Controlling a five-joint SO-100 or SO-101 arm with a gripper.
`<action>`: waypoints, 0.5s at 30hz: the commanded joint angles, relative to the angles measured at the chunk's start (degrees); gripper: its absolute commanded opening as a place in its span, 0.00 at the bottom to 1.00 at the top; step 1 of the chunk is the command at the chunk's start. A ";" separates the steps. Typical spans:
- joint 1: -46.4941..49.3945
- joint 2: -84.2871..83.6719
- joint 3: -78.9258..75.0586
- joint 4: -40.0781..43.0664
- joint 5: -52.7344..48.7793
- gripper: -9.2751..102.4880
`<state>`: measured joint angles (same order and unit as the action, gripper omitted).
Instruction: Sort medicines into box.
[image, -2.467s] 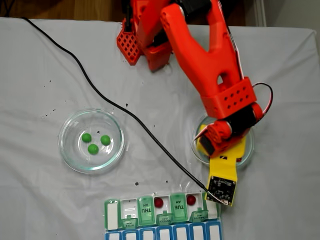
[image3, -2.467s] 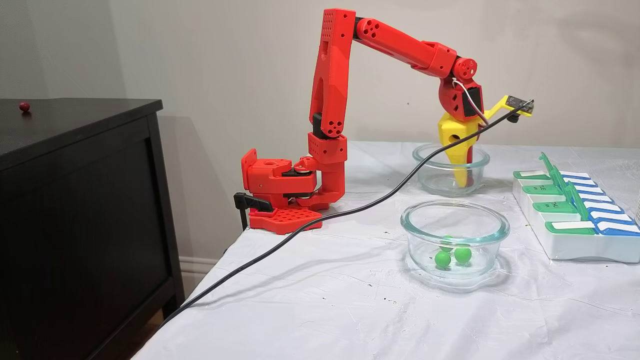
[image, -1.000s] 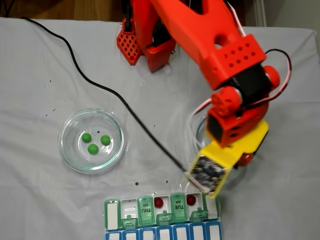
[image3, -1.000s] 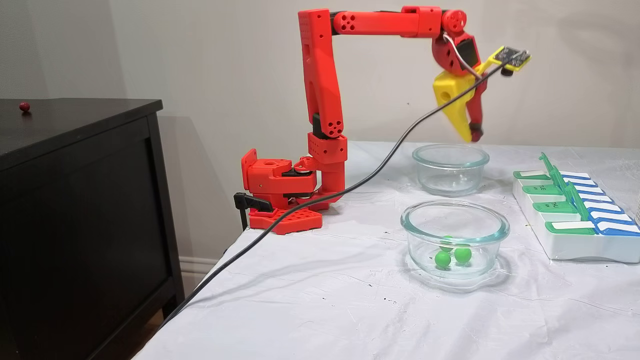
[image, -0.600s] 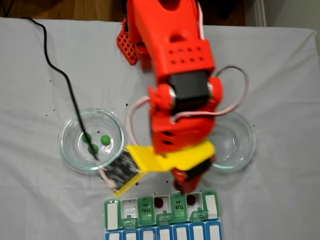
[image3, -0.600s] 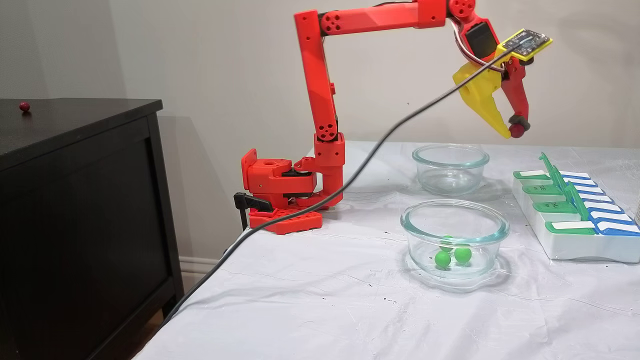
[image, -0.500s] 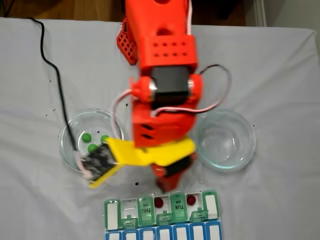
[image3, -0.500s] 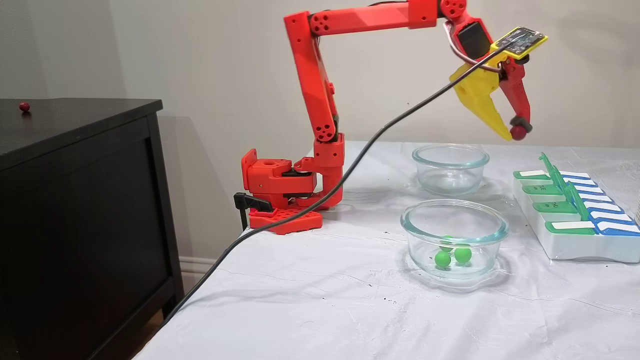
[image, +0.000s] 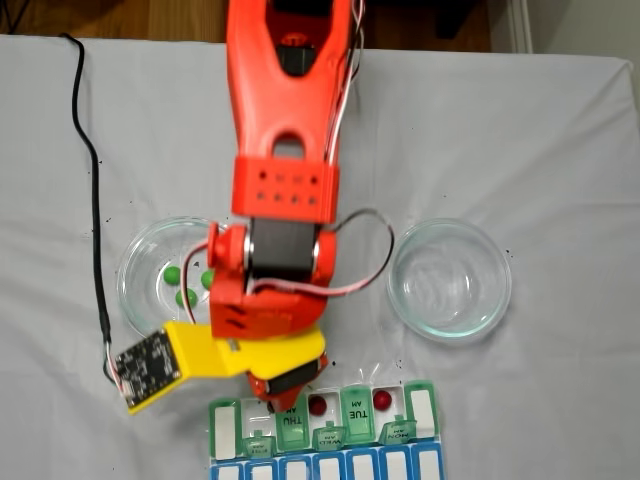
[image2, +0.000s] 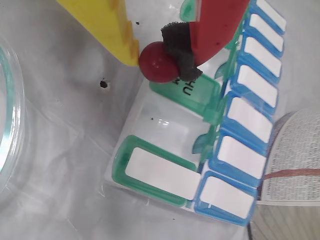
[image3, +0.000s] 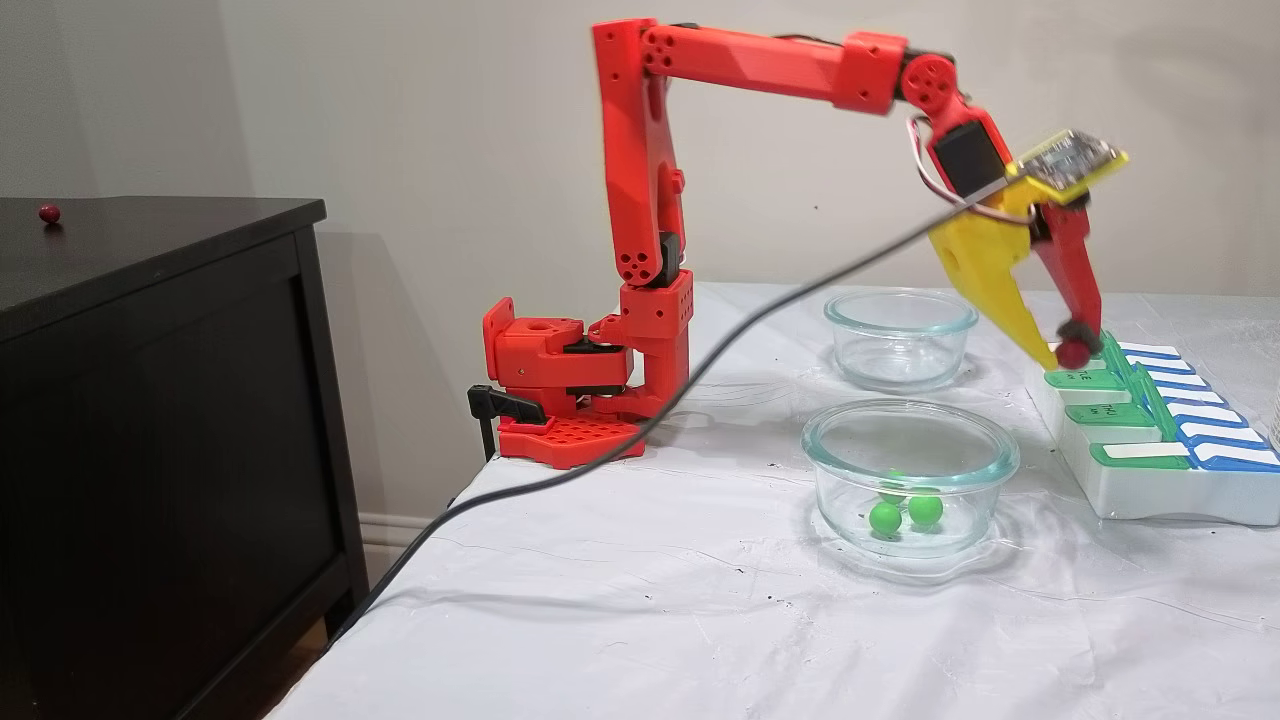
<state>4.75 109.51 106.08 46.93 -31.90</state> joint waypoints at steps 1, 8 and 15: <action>0.97 -1.41 -8.79 -2.11 -0.70 0.08; 2.02 -6.15 -13.45 -4.75 0.26 0.08; 0.97 -9.14 -15.21 -4.13 -0.53 0.09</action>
<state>6.86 98.70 97.12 42.98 -31.55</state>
